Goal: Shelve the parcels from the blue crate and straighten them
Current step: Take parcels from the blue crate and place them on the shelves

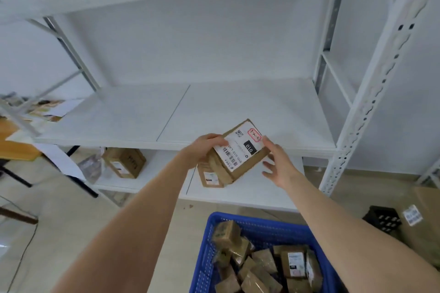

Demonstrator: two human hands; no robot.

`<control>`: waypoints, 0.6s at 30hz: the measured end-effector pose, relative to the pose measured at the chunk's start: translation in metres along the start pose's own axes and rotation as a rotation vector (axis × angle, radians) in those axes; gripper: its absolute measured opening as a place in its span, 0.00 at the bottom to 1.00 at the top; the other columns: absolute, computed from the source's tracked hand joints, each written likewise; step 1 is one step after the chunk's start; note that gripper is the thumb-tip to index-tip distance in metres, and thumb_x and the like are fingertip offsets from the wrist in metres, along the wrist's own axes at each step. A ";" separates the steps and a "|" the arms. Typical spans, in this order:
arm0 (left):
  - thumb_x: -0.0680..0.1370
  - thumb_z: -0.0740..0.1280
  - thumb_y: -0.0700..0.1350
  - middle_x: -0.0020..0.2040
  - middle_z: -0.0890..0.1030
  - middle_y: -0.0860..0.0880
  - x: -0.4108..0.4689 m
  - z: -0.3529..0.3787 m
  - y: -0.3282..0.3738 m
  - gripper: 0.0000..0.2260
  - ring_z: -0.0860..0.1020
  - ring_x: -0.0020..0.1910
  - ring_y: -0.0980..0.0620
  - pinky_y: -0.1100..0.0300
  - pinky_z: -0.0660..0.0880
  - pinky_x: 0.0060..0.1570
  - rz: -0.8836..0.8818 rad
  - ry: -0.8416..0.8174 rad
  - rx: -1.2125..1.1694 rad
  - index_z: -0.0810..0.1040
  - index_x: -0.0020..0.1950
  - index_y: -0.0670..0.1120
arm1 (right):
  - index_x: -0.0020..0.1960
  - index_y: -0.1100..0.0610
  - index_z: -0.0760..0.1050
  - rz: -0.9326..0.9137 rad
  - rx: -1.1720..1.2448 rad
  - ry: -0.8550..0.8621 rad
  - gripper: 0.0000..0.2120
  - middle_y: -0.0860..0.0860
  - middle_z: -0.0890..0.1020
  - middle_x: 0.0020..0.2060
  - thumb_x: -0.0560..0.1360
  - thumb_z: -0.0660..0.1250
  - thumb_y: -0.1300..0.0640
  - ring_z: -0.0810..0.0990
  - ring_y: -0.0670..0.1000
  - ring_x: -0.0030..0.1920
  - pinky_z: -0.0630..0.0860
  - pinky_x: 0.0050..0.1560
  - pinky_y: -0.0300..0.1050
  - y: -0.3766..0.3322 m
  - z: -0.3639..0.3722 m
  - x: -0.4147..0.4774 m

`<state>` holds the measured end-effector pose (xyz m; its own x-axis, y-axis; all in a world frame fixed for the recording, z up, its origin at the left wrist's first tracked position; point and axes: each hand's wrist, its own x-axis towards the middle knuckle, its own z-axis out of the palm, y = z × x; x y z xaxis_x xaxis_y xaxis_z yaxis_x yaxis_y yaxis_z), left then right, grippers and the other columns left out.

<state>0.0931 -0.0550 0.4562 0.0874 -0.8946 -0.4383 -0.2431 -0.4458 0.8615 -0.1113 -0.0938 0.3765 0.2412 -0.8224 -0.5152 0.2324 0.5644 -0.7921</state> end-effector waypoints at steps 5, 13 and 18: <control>0.62 0.71 0.53 0.46 0.80 0.45 -0.007 -0.022 0.029 0.24 0.76 0.47 0.49 0.57 0.72 0.47 -0.037 -0.206 0.247 0.79 0.55 0.45 | 0.63 0.53 0.78 0.117 -0.112 -0.288 0.37 0.58 0.81 0.60 0.58 0.78 0.36 0.78 0.61 0.62 0.74 0.62 0.58 -0.016 0.004 -0.013; 0.74 0.64 0.65 0.73 0.64 0.47 -0.007 -0.008 0.021 0.36 0.65 0.70 0.41 0.41 0.66 0.60 -0.009 0.271 -0.109 0.58 0.76 0.51 | 0.57 0.58 0.74 0.061 0.401 -0.118 0.16 0.60 0.80 0.50 0.72 0.71 0.54 0.79 0.60 0.55 0.76 0.59 0.59 -0.011 0.035 -0.027; 0.76 0.69 0.52 0.59 0.80 0.47 -0.017 0.014 0.015 0.28 0.79 0.56 0.46 0.46 0.80 0.47 0.043 0.182 -0.194 0.63 0.73 0.55 | 0.53 0.59 0.74 0.041 0.491 -0.140 0.09 0.62 0.80 0.54 0.74 0.68 0.60 0.80 0.57 0.52 0.79 0.53 0.52 -0.011 0.047 -0.037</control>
<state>0.0745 -0.0461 0.4726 0.2574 -0.8961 -0.3616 -0.0619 -0.3887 0.9193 -0.0788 -0.0663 0.4202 0.3757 -0.8006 -0.4668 0.6274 0.5905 -0.5076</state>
